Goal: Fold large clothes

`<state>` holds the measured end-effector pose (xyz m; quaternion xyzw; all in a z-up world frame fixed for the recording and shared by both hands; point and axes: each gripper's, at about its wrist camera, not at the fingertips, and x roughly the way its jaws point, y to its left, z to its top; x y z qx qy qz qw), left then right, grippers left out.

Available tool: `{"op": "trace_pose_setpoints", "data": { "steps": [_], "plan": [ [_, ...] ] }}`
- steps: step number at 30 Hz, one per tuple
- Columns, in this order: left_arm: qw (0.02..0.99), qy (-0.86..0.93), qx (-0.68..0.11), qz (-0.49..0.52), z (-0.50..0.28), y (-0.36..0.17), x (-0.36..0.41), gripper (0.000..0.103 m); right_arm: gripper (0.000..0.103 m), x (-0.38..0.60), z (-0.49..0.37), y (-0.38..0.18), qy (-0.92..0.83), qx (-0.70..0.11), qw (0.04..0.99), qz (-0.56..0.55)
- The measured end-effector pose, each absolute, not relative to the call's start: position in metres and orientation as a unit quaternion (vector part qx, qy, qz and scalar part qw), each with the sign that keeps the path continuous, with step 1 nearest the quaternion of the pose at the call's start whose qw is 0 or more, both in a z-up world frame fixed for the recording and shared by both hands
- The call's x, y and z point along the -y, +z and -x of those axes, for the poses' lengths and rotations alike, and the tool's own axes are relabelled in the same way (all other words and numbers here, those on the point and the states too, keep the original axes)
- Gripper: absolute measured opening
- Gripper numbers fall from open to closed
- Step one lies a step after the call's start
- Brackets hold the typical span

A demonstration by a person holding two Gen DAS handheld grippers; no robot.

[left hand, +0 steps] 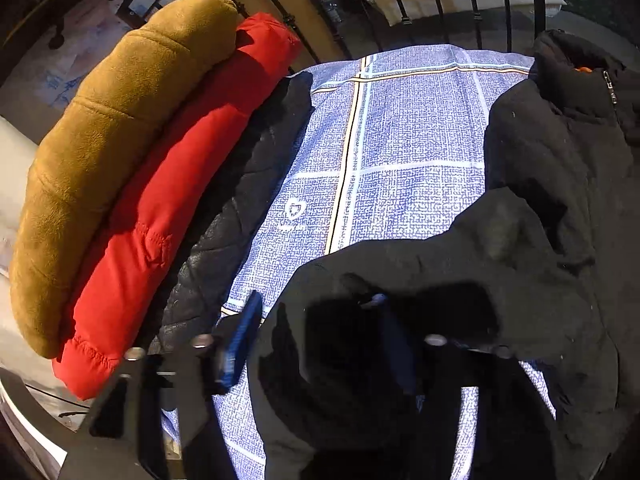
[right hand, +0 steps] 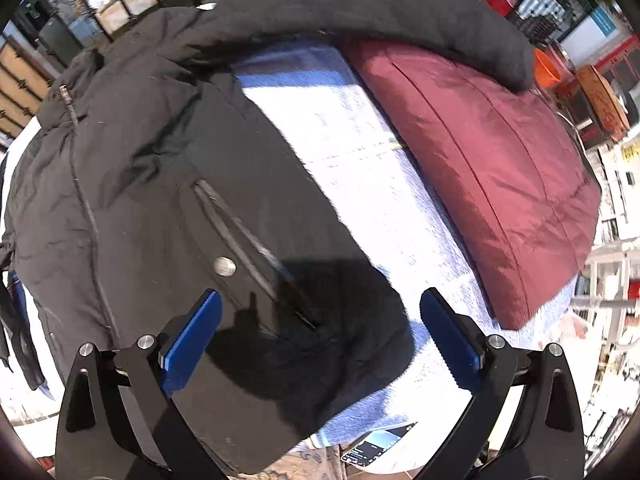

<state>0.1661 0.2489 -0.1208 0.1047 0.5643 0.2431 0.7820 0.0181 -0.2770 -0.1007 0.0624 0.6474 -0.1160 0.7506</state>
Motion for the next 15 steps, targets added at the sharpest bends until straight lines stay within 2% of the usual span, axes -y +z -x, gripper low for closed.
{"op": "trace_pose_setpoints", "data": {
  "steps": [1,4,10,11,12,14,15],
  "plan": [
    [0.787,0.240,-0.561,-0.092,-0.159,-0.117,-0.251,0.075,0.098,0.284,-0.016,-0.104,-0.124,-0.649,0.748,-0.066],
    [0.795,0.219,-0.565,-0.036,-0.133,-0.106,-0.252,0.080,0.098,0.296,-0.013,-0.112,-0.135,-0.652,0.744,-0.058],
    [0.797,0.209,-0.567,-0.026,-0.089,-0.099,-0.237,0.086,0.096,0.282,-0.015,-0.149,-0.074,-0.681,0.727,0.031],
    [0.794,0.206,-0.571,-0.027,-0.087,-0.102,-0.235,0.086,0.084,0.274,-0.016,-0.153,-0.054,-0.680,0.729,0.052],
    [0.792,0.203,-0.576,-0.026,-0.083,-0.105,-0.233,0.086,0.054,0.269,-0.017,-0.156,-0.041,-0.681,0.728,0.066],
    [0.788,0.196,-0.582,-0.024,-0.078,-0.111,-0.228,0.086,0.029,0.264,-0.022,-0.160,-0.044,-0.689,0.718,0.082],
    [0.788,0.190,-0.585,-0.024,-0.076,-0.113,-0.224,0.086,0.022,0.265,-0.025,-0.160,-0.041,-0.692,0.717,0.078]
  ]
}}
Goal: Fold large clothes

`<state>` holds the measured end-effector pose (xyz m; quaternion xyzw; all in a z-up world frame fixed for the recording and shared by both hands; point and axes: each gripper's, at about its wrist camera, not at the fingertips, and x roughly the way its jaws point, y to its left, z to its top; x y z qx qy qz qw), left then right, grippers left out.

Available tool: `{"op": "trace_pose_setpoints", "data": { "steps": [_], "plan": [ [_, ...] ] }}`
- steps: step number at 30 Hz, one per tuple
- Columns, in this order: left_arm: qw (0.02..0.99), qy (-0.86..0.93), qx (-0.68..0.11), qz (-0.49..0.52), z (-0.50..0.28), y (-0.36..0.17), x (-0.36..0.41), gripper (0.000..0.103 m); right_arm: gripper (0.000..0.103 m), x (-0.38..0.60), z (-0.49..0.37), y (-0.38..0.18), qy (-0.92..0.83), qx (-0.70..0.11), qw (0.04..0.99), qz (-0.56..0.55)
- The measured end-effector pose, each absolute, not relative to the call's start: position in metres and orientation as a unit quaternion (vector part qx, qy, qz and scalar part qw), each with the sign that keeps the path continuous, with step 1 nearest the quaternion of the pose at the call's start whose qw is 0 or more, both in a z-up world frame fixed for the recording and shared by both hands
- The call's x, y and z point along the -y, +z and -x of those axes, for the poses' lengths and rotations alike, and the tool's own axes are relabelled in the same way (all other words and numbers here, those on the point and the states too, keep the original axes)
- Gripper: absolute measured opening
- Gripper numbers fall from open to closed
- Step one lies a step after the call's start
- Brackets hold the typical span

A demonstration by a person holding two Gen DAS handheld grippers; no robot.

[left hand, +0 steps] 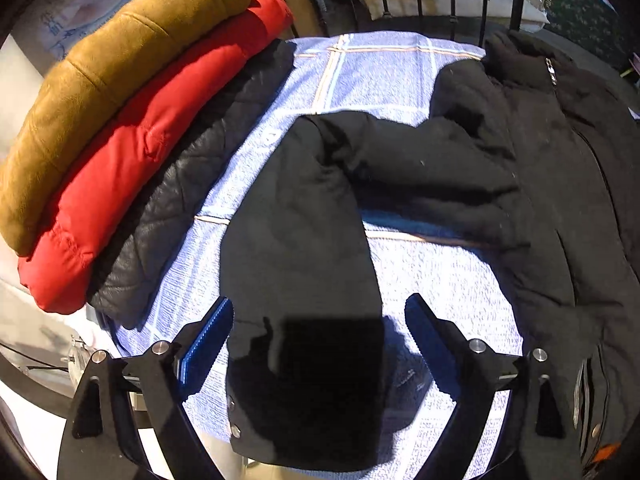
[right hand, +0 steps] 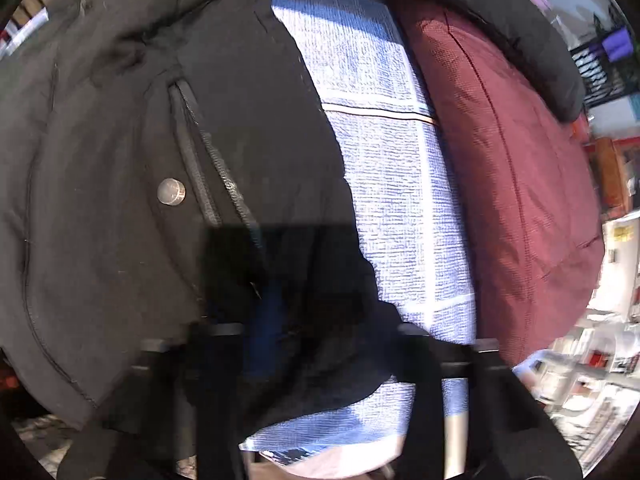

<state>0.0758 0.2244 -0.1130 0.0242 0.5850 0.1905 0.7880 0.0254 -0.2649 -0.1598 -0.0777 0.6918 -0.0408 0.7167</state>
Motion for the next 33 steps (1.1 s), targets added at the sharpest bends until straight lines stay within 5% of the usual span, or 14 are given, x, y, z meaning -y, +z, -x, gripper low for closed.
{"op": "trace_pose_setpoints", "data": {
  "steps": [3,10,13,15,17,22,29,33],
  "plan": [
    [0.795,0.178,-0.578,-0.051,-0.075,-0.114,-0.211,0.086,0.009,0.282,-0.036,-0.153,-0.069,-0.685,0.720,0.081],
    [0.812,0.110,-0.569,-0.062,-0.089,-0.113,-0.175,0.086,0.008,0.346,-0.062,-0.179,-0.174,-0.705,0.688,-0.001],
    [0.821,0.082,-0.562,-0.050,-0.099,-0.110,-0.164,0.086,0.024,0.350,-0.072,-0.170,-0.198,-0.706,0.677,-0.062],
    [0.827,0.056,-0.558,-0.047,-0.105,-0.111,-0.151,0.086,0.069,0.339,-0.073,-0.145,-0.204,-0.679,0.704,-0.040],
    [0.831,0.025,-0.553,-0.054,-0.112,-0.113,-0.134,0.086,0.086,0.320,-0.070,-0.118,-0.205,-0.647,0.735,-0.005],
    [0.831,-0.058,-0.549,-0.067,-0.120,-0.116,-0.079,0.086,0.086,0.251,-0.059,-0.098,-0.078,-0.647,0.757,0.036],
    [0.806,-0.160,-0.563,-0.090,-0.097,-0.119,-0.006,0.088,0.086,0.168,-0.001,-0.155,0.071,-0.704,0.700,0.091],
    [0.779,-0.165,-0.592,-0.122,-0.077,-0.142,0.022,0.092,0.098,0.182,0.009,-0.188,0.065,-0.714,0.688,0.113]
  ]
}}
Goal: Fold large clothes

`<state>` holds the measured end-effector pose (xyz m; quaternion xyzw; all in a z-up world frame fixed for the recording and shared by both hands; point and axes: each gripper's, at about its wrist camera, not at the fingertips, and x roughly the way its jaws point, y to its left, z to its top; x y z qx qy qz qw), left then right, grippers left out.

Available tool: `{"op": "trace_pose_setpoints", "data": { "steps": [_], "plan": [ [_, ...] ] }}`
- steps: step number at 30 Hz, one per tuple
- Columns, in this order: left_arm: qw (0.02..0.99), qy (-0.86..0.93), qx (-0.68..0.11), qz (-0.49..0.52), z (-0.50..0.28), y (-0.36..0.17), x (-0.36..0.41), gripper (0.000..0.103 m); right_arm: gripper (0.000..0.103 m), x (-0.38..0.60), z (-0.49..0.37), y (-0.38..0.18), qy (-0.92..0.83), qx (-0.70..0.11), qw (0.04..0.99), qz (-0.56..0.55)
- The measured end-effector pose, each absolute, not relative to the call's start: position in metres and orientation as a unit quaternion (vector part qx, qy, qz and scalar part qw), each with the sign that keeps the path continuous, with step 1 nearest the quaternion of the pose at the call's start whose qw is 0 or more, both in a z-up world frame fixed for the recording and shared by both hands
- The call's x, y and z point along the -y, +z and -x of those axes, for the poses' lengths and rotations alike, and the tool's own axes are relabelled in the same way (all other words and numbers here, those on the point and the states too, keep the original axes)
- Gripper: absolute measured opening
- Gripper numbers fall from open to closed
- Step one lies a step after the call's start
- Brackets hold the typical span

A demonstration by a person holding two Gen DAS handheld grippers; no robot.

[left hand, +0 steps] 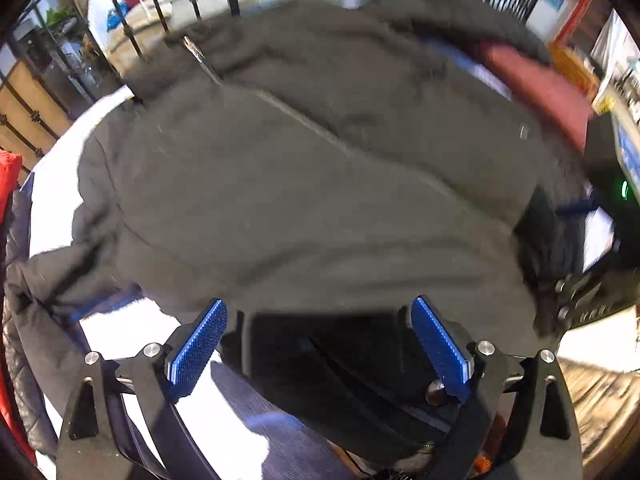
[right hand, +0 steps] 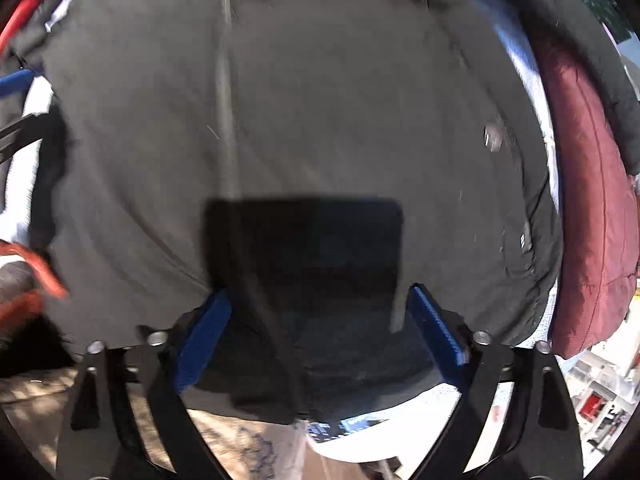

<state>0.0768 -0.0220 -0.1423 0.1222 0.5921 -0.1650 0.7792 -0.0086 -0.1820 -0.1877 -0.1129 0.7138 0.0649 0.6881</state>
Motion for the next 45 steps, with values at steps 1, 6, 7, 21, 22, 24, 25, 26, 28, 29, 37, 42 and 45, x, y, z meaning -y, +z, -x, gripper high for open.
{"op": "trace_pose_setpoints", "data": {
  "steps": [1,6,7,21,22,24,25,26,28,29,37,42,45],
  "plan": [
    [0.772,-0.150,-0.604,-0.127,-0.075,-0.151,0.024,0.091,0.098,0.187,0.008,-0.192,0.068,-0.715,0.689,0.096],
    [0.786,-0.051,-0.616,-0.034,-0.070,-0.130,-0.006,0.091,0.098,0.197,-0.004,-0.186,0.118,-0.724,0.674,0.094],
    [0.786,-0.035,-0.617,-0.012,-0.065,-0.124,-0.016,0.091,0.098,0.201,-0.003,-0.180,0.134,-0.718,0.677,0.090],
    [0.729,-0.068,-0.666,0.142,0.061,-0.151,-0.003,0.090,0.094,0.398,-0.039,-0.178,0.164,-0.709,0.683,0.060],
    [0.729,-0.082,-0.668,0.124,0.056,-0.157,0.011,0.090,0.092,0.398,-0.039,-0.182,0.171,-0.712,0.679,0.054],
    [0.733,-0.092,-0.670,0.071,0.047,-0.168,0.031,0.085,0.074,0.397,-0.041,-0.191,0.176,-0.715,0.675,0.046],
    [0.733,-0.099,-0.671,0.062,0.042,-0.171,0.038,0.075,0.066,0.394,-0.041,-0.196,0.183,-0.720,0.669,0.030],
    [0.729,-0.109,-0.673,0.069,0.035,-0.171,0.043,0.062,0.055,0.390,-0.041,-0.195,0.178,-0.722,0.668,0.030],
    [0.728,-0.114,-0.671,0.078,0.027,-0.162,0.047,0.049,0.039,0.384,-0.048,-0.187,0.179,-0.724,0.665,0.029],
    [0.730,-0.119,-0.668,0.078,0.023,-0.152,0.048,0.041,0.023,0.368,-0.058,-0.175,0.182,-0.727,0.662,0.018],
    [0.797,-0.085,-0.577,0.156,0.022,-0.007,-0.003,0.024,0.014,0.397,-0.073,-0.043,0.286,-0.694,0.638,-0.173],
    [0.777,-0.050,-0.623,0.073,0.016,-0.038,-0.004,0.040,0.027,0.392,-0.071,-0.072,0.210,-0.737,0.642,-0.008],
    [0.780,0.010,-0.626,-0.004,0.033,-0.069,-0.013,0.078,0.067,0.397,-0.068,-0.102,0.120,-0.745,0.655,0.033]
  ]
}}
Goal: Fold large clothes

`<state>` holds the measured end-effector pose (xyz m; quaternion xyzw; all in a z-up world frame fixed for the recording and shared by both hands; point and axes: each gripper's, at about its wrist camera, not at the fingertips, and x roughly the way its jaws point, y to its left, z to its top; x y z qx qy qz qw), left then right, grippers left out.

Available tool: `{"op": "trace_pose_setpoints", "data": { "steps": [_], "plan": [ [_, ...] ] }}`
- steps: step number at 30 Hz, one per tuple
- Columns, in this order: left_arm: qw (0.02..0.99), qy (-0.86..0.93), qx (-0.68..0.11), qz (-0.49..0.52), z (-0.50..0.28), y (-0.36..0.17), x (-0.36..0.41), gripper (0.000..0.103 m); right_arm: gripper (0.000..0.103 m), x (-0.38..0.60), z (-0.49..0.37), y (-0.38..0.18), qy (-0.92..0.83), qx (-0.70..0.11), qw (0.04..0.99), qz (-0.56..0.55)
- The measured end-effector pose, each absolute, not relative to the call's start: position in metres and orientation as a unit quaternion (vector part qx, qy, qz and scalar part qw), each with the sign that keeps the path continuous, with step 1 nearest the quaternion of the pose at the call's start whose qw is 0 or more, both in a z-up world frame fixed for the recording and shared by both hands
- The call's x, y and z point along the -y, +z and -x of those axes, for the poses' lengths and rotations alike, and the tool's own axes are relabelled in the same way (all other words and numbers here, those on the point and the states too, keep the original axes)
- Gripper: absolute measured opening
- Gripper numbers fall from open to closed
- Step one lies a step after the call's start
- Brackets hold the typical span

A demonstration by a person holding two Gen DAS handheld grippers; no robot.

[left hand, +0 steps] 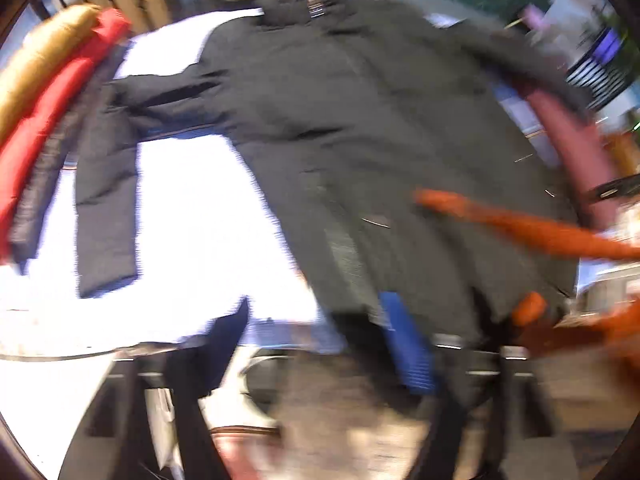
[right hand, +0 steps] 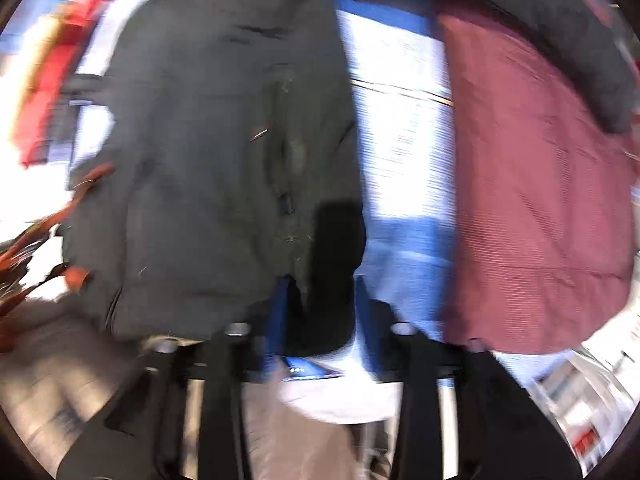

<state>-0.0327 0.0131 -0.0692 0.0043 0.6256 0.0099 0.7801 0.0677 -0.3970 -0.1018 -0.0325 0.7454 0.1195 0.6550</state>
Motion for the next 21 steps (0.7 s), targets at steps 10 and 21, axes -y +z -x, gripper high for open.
{"op": "trace_pose_setpoints", "data": {
  "steps": [10,21],
  "plan": [
    [0.800,0.025,-0.599,0.027,0.000,-0.065,-0.031,0.086,0.070,0.335,-0.065,-0.078,0.169,-0.677,0.715,0.037],
    [0.746,-0.027,-0.665,-0.019,-0.047,-0.163,0.044,0.098,0.082,0.241,-0.047,-0.170,0.169,-0.686,0.677,0.207]
  ]
}}
